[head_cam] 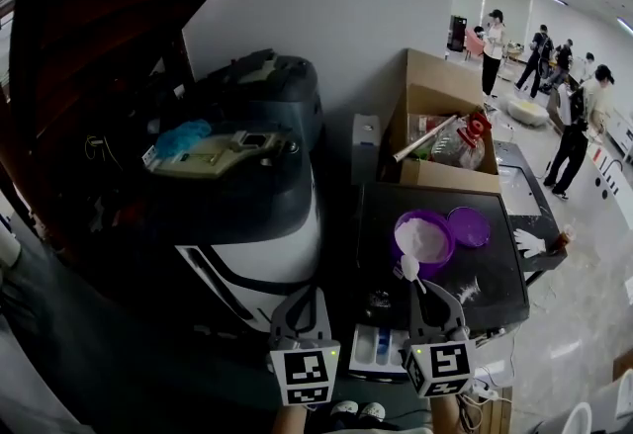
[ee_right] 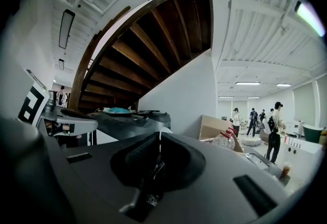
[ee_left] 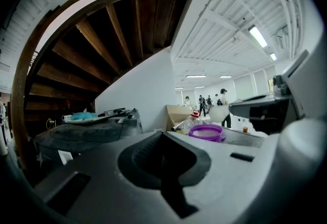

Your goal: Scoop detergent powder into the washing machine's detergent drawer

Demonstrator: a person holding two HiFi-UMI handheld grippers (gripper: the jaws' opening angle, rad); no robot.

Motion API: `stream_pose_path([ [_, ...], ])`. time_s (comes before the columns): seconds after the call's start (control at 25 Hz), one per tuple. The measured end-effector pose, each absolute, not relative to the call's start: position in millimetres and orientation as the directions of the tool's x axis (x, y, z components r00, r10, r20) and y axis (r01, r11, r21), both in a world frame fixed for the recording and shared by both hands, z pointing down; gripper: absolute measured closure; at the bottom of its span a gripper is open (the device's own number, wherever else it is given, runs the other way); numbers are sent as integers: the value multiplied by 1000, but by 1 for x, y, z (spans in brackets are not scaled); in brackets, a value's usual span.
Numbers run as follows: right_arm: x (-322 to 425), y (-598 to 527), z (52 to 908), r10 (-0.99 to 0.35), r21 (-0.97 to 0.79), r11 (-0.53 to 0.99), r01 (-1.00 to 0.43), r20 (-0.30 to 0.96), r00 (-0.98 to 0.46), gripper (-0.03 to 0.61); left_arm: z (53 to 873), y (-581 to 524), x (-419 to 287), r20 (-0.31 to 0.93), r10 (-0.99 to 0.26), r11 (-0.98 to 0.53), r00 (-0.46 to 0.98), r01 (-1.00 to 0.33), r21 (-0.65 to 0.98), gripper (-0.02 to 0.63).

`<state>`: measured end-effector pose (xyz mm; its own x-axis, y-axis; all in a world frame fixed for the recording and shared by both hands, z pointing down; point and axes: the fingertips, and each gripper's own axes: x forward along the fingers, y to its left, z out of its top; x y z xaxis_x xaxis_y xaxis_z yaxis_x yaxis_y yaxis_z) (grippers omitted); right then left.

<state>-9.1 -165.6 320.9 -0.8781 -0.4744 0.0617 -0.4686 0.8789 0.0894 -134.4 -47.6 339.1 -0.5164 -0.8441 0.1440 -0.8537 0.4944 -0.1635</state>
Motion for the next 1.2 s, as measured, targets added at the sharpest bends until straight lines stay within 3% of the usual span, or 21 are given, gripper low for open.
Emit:
stream_pose_path([
  [1.2,10,-169,310,-498,48,867,-496,38,-867,557,328,-47,-126,120,-851,490,-510,-856,-166,612],
])
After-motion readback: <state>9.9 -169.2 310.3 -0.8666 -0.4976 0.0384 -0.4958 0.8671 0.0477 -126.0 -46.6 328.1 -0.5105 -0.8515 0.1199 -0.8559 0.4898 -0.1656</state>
